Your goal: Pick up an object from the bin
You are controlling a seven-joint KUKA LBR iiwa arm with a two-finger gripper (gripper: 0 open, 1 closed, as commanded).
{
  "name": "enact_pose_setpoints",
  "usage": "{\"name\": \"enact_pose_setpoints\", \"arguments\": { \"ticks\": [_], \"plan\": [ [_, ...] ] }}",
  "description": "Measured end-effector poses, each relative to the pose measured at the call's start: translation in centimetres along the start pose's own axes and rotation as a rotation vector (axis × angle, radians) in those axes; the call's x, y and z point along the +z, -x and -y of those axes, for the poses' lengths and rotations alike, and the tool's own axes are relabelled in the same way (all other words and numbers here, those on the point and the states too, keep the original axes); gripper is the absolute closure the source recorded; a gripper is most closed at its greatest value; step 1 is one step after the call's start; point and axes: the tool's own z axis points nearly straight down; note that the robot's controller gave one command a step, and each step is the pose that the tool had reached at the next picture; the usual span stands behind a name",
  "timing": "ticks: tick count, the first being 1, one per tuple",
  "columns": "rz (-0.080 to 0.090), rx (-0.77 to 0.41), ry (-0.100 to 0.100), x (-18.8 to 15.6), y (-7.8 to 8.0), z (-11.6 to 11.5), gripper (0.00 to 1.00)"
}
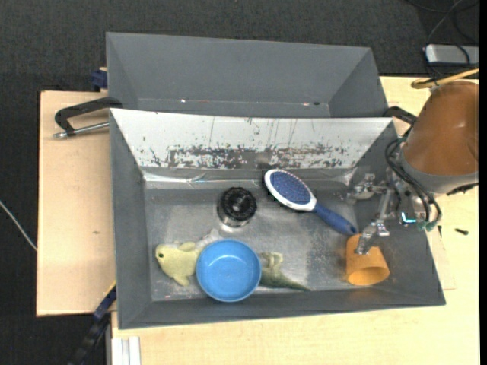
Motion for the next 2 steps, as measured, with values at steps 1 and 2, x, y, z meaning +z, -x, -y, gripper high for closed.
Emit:
{"name": "enact_pose_setpoints", "arguments": {
  "ticks": [1, 2],
  "plan": [
    [0.010, 0.054, 0.008, 6.27, 1.81, -0.36, 0.00],
    [0.012, 0.053, -0.003, 5.93, 1.74, 0.27, 1.00]
  ]
}}
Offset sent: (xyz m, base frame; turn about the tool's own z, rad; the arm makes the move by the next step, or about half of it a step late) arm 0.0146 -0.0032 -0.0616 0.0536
